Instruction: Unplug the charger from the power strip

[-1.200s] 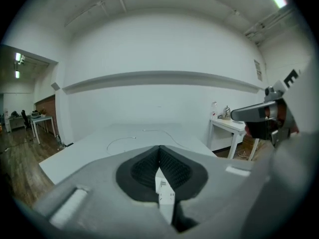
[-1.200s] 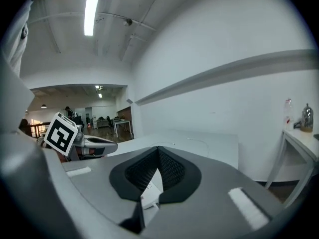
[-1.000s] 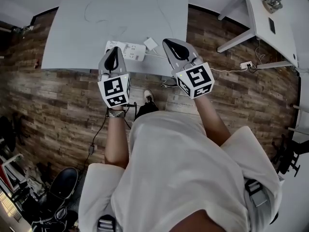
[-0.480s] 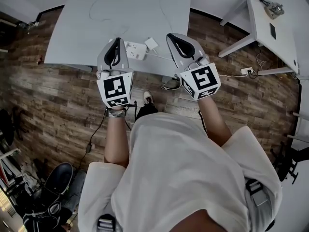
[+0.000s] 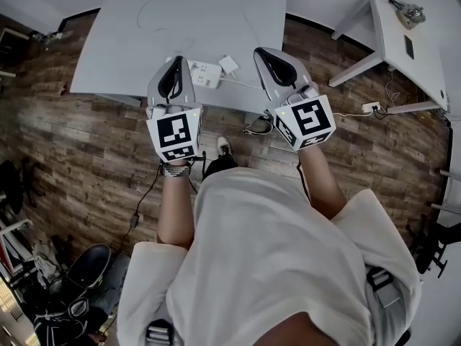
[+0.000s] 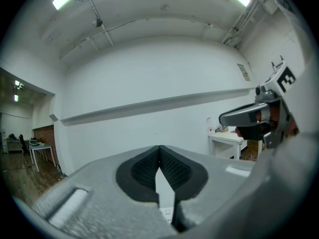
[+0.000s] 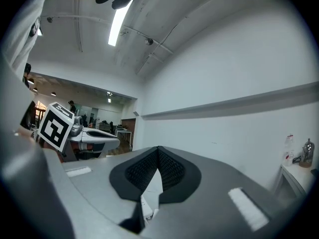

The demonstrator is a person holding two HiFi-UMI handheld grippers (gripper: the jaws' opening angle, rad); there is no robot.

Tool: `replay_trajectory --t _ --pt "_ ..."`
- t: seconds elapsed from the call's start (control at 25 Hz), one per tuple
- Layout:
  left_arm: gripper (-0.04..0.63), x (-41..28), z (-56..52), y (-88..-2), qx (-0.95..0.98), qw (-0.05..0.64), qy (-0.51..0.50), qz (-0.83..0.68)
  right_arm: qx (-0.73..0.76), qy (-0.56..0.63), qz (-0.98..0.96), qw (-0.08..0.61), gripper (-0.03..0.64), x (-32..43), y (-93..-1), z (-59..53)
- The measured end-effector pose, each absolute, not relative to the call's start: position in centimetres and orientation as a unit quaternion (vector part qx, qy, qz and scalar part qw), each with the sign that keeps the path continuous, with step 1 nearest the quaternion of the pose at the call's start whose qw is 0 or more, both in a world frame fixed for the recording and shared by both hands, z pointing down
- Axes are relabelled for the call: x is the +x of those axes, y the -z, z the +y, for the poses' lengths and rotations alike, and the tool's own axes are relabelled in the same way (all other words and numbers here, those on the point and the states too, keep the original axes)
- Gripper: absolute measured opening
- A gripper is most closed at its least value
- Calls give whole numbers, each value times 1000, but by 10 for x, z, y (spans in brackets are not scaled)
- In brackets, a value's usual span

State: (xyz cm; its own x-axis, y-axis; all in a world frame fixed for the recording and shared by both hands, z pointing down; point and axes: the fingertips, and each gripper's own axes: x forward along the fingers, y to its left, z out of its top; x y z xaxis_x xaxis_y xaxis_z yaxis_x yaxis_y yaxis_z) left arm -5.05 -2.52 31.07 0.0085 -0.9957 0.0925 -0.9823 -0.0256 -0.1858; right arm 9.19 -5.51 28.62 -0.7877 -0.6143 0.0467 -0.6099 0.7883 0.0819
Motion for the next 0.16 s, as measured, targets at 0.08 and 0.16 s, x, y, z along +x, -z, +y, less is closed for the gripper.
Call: replay_trajectory --t 0.08,0.16 --pt "3 -53 -23 -312 -709 30 99 698 324 30 -945 35 0 90 -287 -55" --pt "3 -56 -22 -314 -708 27 100 698 323 28 -946 34 0 88 -288 -55"
